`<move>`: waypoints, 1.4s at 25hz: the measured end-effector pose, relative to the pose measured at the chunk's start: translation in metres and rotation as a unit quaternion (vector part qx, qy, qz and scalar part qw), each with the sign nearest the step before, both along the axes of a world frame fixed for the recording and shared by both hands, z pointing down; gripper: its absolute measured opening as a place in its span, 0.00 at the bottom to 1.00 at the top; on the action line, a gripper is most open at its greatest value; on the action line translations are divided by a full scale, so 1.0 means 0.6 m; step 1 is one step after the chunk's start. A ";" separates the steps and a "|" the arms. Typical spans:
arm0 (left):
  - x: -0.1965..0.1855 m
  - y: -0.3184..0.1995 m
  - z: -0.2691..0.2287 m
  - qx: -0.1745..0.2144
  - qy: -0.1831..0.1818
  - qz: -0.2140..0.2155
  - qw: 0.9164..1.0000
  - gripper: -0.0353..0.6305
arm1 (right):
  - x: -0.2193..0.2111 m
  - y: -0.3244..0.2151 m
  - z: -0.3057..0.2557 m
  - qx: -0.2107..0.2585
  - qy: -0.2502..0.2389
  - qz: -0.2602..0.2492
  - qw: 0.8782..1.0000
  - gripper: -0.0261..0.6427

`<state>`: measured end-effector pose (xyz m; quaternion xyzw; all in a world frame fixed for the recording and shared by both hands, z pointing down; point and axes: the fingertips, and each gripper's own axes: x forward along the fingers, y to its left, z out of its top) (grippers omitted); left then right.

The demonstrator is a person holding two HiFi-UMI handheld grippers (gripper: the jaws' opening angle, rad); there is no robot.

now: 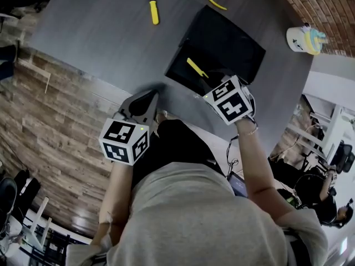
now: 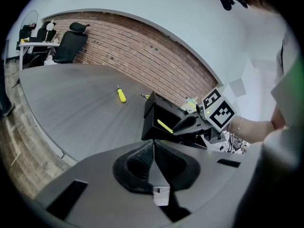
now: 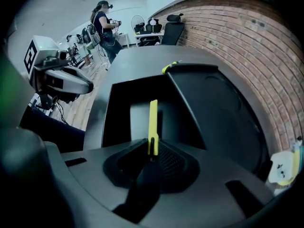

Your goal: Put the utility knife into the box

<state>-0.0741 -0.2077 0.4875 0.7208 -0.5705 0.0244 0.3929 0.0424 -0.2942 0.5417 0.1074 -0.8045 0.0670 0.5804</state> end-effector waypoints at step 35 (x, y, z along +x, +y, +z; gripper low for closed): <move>-0.023 -0.016 -0.043 0.030 -0.018 0.018 0.999 0.09 | 0.006 -0.003 -0.069 0.009 -0.106 0.105 0.989 0.17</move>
